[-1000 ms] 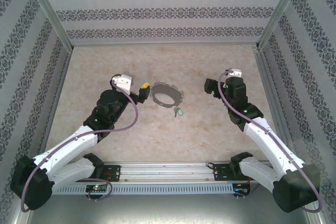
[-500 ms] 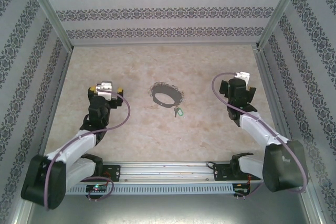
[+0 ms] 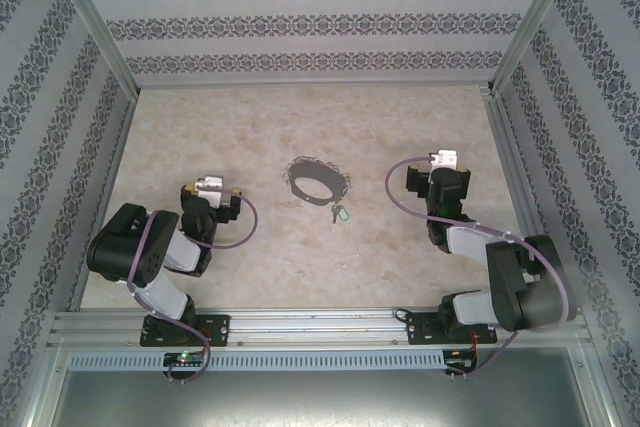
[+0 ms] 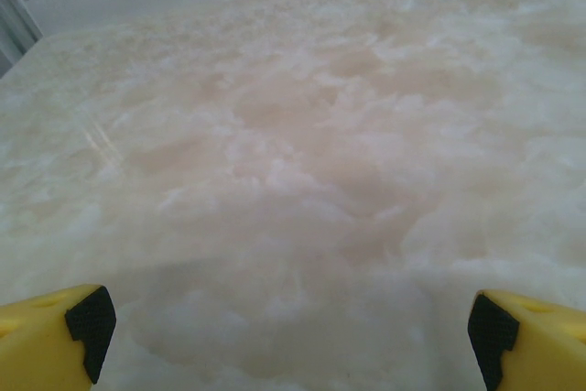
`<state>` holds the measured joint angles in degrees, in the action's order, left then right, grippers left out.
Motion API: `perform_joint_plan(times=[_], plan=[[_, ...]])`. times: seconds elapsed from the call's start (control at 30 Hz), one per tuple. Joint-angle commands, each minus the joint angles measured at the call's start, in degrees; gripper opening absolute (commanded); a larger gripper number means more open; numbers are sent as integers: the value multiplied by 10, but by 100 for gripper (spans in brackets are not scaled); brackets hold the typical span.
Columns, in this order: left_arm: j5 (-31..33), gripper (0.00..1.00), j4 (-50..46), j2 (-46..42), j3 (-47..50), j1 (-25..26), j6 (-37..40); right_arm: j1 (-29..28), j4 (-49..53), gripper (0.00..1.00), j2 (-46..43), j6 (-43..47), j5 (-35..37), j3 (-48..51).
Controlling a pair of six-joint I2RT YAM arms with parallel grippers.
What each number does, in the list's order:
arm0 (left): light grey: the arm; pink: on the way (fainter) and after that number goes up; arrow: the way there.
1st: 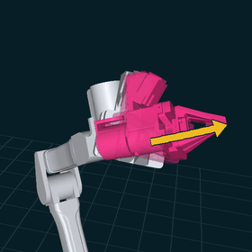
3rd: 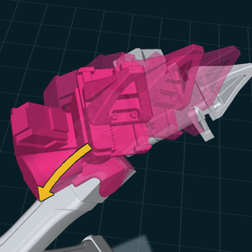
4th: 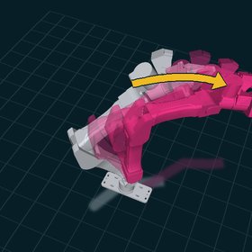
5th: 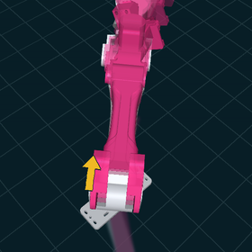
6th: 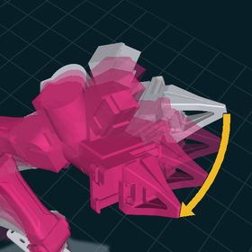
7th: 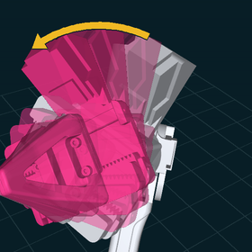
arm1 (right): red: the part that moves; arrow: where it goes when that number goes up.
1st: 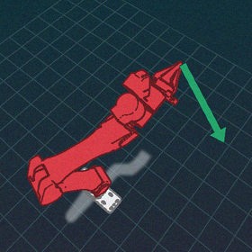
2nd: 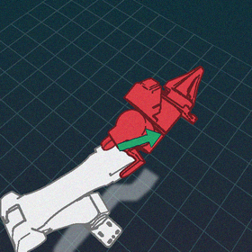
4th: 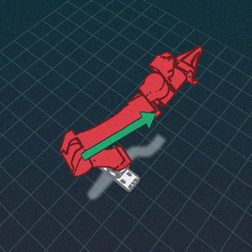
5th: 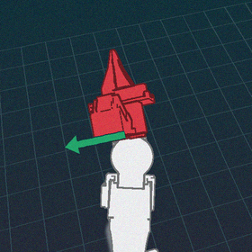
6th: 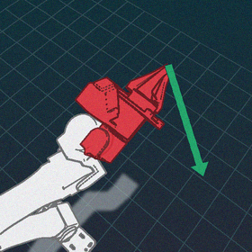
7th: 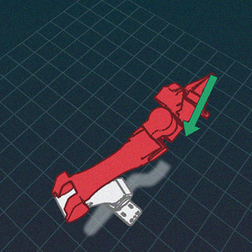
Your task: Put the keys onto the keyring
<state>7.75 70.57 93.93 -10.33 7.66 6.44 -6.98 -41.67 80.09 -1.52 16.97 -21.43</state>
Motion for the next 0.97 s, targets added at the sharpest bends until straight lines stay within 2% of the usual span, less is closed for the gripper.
perform_joint_plan(times=[0.0, 0.03, 0.1, 0.2, 0.23, 0.37, 0.43, 0.57, 0.93], plan=[[-33, 100, 11, -22, -28, -18, -7, 29, -185, 98, 72, 14, -83, 40], [-38, 100, -6, -24, -36, -21, -9, 34, -214, 98, 86, 12, -99, 44], [-48, 100, -53, -29, -59, -30, -17, 48, -148, 98, 70, 6, -131, 23], [-121, 100, -183, -35, -121, -76, -51, 76, -127, 98, 75, -20, -177, 1], [-138, 100, -194, -34, -126, -89, -64, 78, -131, 98, 75, -20, -180, 3], [-141, 100, -189, -32, -126, -93, -65, 75, -123, 98, 72, -17, -172, 1], [-142, 100, -191, -33, -126, -93, -65, 57, -120, 98, 69, -8, -123, 3], [-141, 100, -189, -32, -126, -94, -65, 48, -119, 98, 69, -1, -111, 1], [-135, 100, -192, -32, -127, -93, -66, 59, -119, 98, 67, -4, -138, 3]])
